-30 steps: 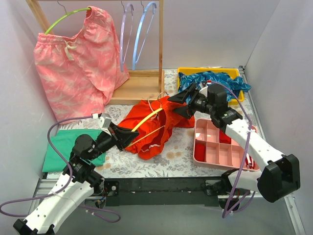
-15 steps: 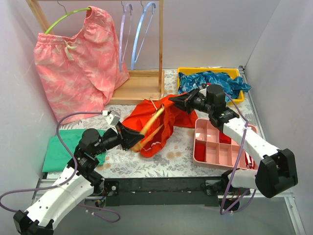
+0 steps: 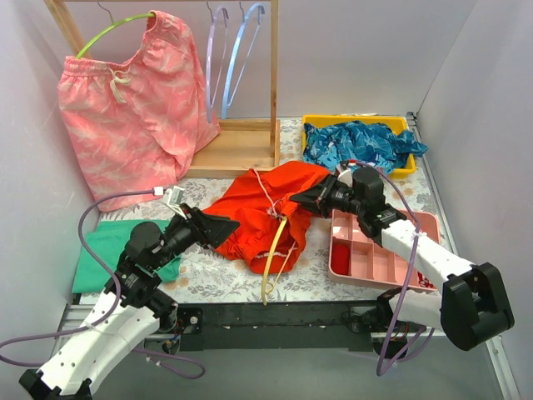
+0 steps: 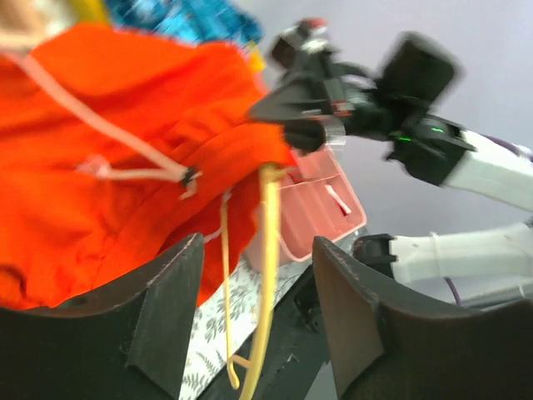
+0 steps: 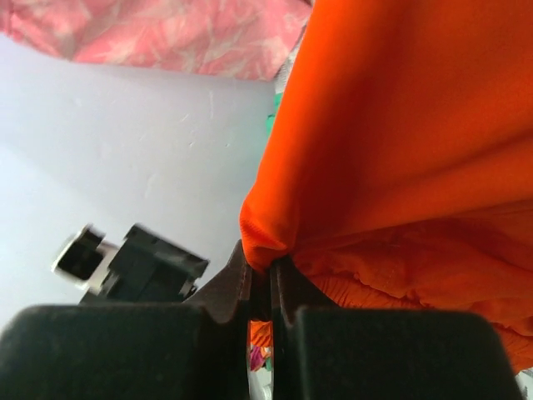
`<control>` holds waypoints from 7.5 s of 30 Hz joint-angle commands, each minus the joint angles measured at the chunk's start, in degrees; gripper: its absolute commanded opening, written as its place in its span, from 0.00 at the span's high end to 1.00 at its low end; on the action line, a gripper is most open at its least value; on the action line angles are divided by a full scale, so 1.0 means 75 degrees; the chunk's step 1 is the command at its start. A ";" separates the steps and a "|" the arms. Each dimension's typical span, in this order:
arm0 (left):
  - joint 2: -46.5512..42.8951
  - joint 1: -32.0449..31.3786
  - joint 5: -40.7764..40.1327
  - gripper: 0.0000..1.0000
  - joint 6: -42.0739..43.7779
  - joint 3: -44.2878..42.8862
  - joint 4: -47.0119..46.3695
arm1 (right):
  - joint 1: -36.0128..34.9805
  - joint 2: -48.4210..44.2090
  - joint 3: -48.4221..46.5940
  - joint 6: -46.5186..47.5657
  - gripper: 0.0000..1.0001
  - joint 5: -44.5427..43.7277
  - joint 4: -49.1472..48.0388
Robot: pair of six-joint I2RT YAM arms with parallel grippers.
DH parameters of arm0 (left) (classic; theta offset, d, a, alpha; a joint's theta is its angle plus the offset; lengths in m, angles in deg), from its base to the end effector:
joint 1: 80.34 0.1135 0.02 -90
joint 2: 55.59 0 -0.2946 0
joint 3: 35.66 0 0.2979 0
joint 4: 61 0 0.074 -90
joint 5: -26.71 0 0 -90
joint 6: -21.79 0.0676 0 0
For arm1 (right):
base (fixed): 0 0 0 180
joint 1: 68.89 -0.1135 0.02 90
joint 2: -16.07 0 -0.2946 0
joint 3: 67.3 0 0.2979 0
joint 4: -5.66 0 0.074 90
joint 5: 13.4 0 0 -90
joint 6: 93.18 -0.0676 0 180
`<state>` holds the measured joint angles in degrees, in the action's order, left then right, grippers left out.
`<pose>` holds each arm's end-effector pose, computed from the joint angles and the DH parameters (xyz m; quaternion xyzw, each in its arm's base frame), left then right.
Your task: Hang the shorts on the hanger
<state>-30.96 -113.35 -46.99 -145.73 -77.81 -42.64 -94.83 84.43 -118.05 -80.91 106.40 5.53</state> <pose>0.1365 -0.1113 0.3239 -0.1749 0.6902 -0.6285 0.3129 0.2747 0.1710 0.2574 0.2035 0.7674 0.5775 0.1902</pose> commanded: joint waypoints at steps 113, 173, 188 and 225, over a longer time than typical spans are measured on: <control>0.3735 -0.3344 -0.7281 1.00 -0.4665 -0.8257 0.9424 | -0.2799 0.1186 -0.3851 -0.1483 0.99 -0.4923 -0.2605; 0.3726 -0.3332 -0.4960 0.23 0.2319 -0.5939 0.6167 | -0.1792 0.0987 0.0167 -0.4260 0.99 -0.3517 -0.4950; 0.4111 -0.3332 -0.5231 0.35 0.3070 -0.5024 0.6601 | -0.1781 0.0765 -0.0032 -0.4249 0.99 -0.3306 -0.4457; 0.1967 -0.3332 -0.5852 1.00 0.3666 -0.4590 0.5171 | -0.3766 0.0178 -0.4049 0.6682 0.24 -0.5633 0.3089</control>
<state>-15.60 -138.53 -87.41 -121.47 -107.22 -1.55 -112.49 84.63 -141.55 -53.46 77.86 17.36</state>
